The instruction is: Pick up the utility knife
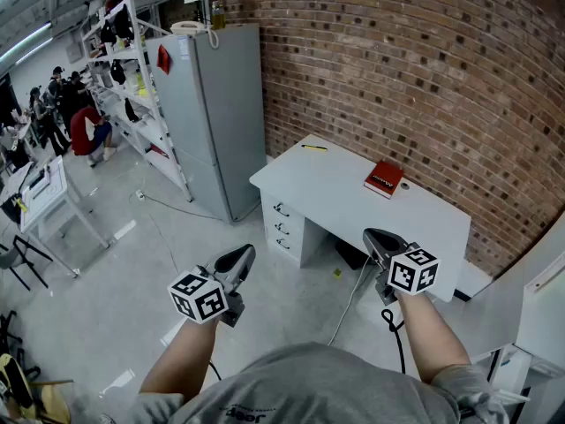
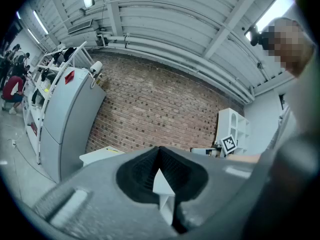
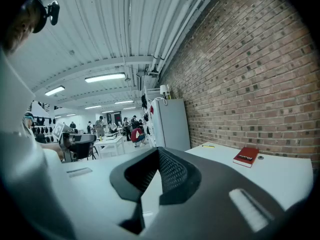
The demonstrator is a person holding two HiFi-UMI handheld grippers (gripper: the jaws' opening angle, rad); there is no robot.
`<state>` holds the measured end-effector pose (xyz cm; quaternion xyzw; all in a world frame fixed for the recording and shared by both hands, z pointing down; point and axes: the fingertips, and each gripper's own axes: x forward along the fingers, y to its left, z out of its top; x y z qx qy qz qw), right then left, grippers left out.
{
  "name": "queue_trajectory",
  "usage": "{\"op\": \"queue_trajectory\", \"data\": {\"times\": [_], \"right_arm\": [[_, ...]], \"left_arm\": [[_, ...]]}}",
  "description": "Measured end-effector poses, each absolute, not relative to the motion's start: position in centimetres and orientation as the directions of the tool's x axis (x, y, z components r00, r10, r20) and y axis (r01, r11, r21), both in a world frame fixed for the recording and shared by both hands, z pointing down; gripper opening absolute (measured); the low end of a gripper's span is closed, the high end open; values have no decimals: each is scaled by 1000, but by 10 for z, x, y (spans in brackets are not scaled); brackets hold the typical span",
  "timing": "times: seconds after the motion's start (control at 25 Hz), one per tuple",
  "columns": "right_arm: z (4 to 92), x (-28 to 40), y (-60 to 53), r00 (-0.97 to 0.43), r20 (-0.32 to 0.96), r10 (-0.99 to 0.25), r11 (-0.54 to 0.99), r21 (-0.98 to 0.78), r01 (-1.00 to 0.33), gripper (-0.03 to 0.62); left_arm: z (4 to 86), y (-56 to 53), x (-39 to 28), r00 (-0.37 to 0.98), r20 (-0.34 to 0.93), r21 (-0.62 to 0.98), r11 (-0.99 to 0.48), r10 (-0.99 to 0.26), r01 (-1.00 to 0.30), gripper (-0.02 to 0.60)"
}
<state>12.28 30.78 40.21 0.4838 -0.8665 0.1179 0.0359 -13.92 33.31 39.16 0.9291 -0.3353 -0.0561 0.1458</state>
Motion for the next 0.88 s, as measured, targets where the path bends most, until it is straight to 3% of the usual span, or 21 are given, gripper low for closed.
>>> {"op": "queue_trajectory", "data": {"times": [0.88], "right_arm": [[392,169,335,-586,163,-794,563,-167,-809,9]], "left_arm": [[379,364,-76,748,-7,284,-719,-664,-635,-3]]}}
